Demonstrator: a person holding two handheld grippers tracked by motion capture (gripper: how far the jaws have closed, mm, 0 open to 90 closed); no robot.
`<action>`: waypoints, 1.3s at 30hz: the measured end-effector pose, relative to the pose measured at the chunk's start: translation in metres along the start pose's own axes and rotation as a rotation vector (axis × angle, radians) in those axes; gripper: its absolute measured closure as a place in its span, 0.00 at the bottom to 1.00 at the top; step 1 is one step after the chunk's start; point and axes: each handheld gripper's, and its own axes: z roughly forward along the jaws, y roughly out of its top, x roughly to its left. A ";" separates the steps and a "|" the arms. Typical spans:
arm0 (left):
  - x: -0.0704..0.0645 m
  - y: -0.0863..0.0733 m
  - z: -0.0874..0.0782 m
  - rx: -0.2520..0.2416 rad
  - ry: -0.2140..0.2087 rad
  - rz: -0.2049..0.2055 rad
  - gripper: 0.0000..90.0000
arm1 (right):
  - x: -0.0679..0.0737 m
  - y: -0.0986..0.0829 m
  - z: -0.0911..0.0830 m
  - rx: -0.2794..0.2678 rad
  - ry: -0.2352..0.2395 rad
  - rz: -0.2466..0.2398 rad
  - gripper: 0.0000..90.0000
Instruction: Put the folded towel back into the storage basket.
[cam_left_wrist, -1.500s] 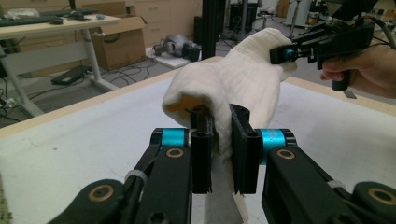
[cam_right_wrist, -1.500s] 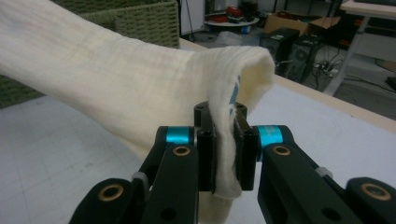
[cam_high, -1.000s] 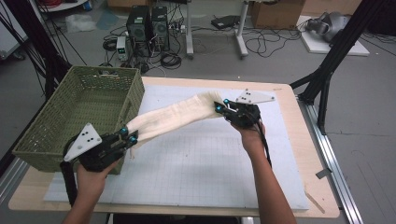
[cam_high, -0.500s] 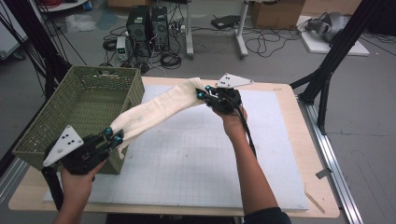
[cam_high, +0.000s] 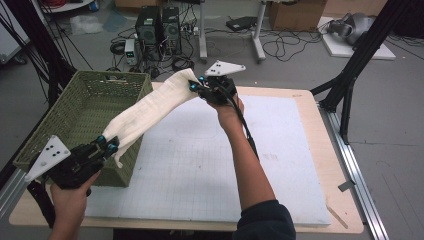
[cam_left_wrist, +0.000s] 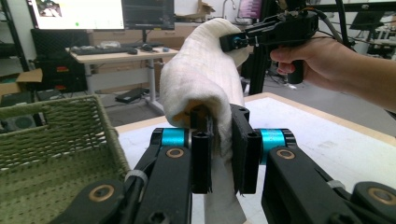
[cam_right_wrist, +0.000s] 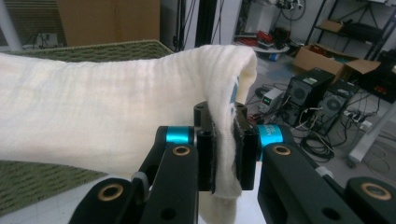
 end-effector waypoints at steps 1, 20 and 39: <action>0.001 0.001 -0.002 -0.006 0.006 -0.002 0.89 | 0.001 0.002 0.003 -0.003 0.006 0.004 0.92; 0.022 0.003 -0.032 -0.028 0.107 -0.020 0.89 | 0.027 0.046 0.083 -0.007 0.049 -0.015 0.92; 0.037 -0.004 -0.049 -0.001 0.204 -0.024 0.89 | 0.062 0.071 0.153 0.020 0.068 -0.038 0.92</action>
